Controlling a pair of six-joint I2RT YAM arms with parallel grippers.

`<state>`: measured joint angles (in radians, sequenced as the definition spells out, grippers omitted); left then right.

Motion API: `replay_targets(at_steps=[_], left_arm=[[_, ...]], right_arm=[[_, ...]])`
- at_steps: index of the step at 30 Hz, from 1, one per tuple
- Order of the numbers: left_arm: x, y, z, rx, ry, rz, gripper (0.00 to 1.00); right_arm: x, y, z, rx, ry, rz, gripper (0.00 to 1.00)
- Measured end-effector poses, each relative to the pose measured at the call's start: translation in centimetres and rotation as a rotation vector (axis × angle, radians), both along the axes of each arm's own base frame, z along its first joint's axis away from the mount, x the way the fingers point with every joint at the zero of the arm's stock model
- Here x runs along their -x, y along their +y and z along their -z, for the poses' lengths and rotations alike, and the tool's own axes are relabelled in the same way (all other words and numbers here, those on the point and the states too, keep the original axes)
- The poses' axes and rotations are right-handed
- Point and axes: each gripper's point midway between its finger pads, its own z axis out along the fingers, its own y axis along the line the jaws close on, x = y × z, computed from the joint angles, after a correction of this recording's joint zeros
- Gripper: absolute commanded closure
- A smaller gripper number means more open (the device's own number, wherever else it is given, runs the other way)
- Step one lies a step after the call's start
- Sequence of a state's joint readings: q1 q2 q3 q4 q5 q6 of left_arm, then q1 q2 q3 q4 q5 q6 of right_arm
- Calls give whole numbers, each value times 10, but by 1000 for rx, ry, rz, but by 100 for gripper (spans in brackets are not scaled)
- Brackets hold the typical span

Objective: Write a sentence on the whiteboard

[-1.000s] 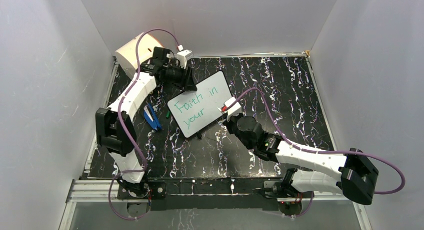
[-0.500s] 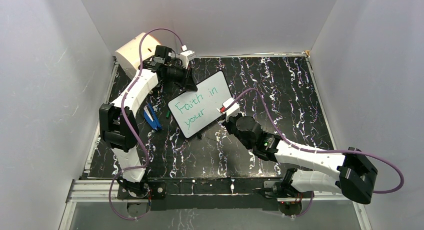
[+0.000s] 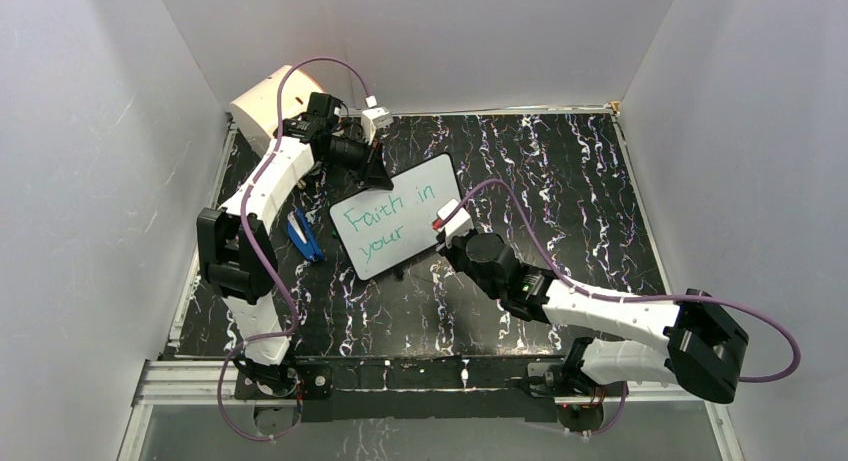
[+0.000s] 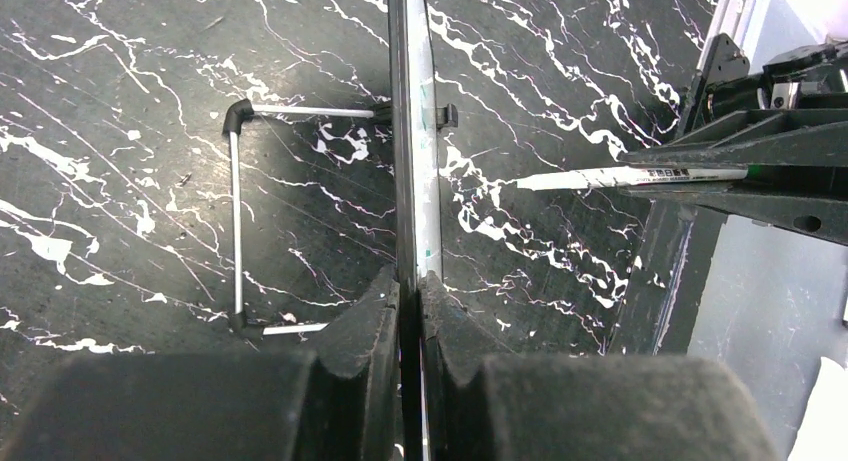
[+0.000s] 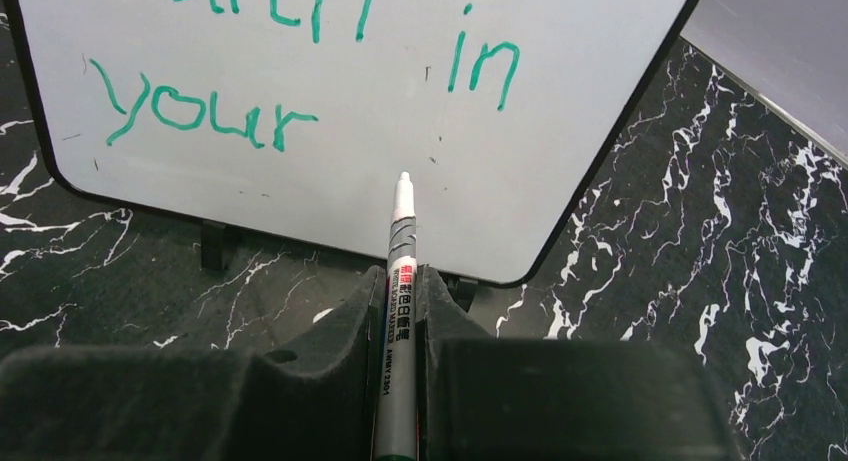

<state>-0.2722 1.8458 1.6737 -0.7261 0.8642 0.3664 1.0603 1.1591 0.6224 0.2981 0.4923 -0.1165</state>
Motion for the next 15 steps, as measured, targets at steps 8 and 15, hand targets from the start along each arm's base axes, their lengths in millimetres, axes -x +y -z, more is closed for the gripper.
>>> replay_targets(at_steps=[8, 15], left_arm=[[1, 0, 3, 7, 8, 14, 100], [-3, 1, 6, 7, 12, -9, 100]], right_arm=[[0, 10, -4, -20, -19, -37, 100], [-4, 17, 8, -2, -13, -37, 100]])
